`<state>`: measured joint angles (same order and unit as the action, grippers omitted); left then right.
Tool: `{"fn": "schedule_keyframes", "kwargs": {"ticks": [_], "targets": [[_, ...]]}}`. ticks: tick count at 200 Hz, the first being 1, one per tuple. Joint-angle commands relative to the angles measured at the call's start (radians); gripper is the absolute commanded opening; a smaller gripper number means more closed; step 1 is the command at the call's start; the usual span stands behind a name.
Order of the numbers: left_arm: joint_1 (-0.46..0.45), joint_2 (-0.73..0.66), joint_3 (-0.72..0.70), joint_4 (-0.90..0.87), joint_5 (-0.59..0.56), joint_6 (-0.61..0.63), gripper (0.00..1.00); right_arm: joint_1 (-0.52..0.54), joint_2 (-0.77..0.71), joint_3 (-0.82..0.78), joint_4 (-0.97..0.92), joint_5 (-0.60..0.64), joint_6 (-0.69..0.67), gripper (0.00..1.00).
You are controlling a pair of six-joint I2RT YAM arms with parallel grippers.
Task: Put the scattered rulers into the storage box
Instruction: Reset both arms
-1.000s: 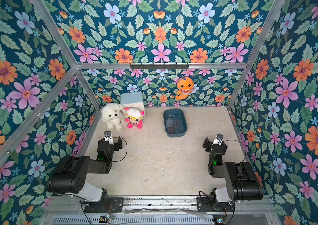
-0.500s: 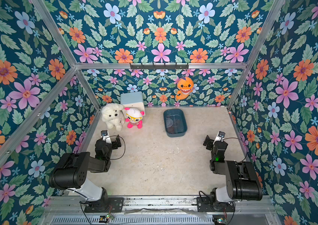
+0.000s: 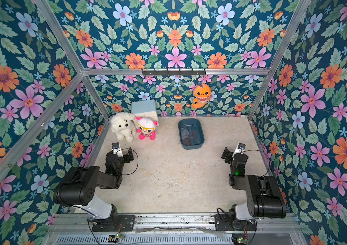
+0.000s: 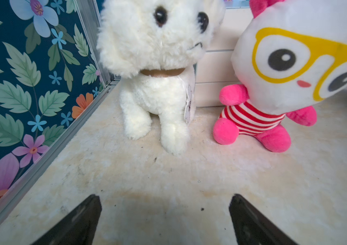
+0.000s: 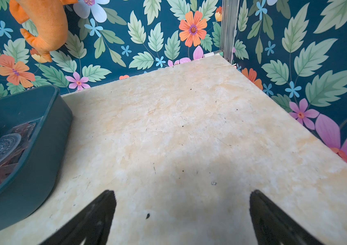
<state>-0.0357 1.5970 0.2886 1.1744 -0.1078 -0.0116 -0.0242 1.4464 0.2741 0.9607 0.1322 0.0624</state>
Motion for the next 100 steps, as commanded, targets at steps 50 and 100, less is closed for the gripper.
{"fn": "schedule_keyframes", "kwargs": {"ticks": [50,100], "targets": [[0.002,-0.003,0.002,0.020,0.003,0.012,0.99,0.001,0.000,0.003,0.009,0.001,0.005,0.99],[0.005,0.000,0.005,0.015,0.010,0.010,0.99,0.001,0.000,0.003,0.010,0.001,0.004,0.99]]}}
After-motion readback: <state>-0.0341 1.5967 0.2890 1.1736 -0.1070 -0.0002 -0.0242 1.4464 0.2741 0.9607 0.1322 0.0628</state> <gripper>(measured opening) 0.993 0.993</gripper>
